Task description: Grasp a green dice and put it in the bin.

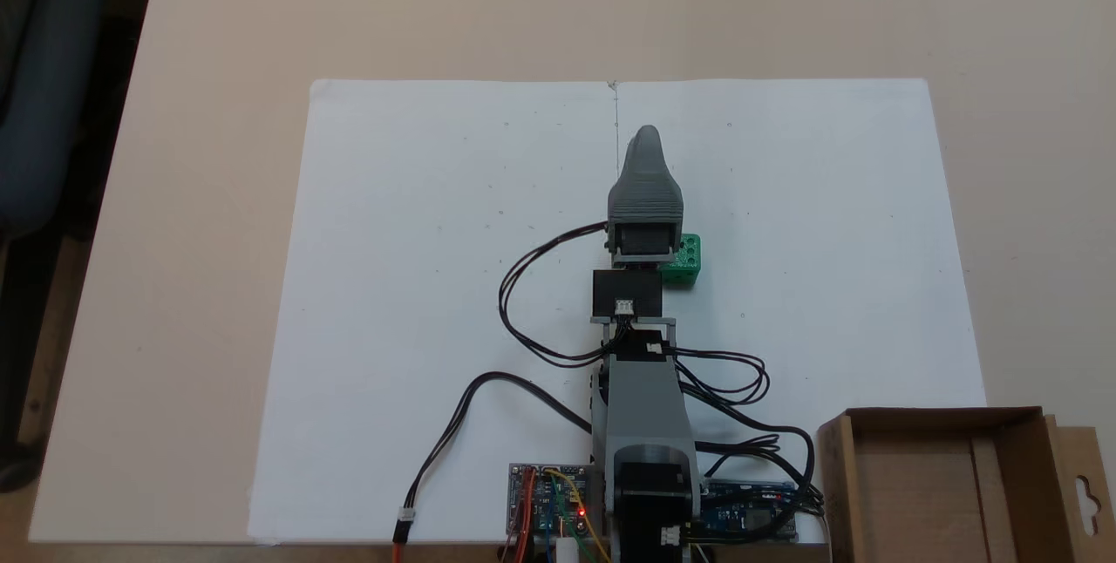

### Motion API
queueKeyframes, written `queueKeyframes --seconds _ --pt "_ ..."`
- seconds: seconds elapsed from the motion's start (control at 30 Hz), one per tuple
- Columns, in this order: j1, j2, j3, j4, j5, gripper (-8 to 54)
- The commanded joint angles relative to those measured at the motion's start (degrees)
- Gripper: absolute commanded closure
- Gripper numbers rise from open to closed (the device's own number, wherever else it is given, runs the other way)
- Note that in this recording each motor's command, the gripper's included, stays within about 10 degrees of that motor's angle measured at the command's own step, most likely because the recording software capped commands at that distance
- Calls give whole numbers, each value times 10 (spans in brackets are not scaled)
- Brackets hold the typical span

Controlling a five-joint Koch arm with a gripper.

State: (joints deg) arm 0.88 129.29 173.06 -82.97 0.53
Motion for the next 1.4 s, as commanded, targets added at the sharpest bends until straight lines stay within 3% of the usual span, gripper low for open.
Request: queueKeyframes --seconds 0.0,0.7,0.77,1.17,1.37 --pt "17 62 -59 90 4 23" --pt "-11 37 -461 949 6 23" --pt "-21 -6 -510 999 5 22" --pt "-47 -53 -624 1361 -17 5" --pt "-30 -60 -627 1375 -83 0"
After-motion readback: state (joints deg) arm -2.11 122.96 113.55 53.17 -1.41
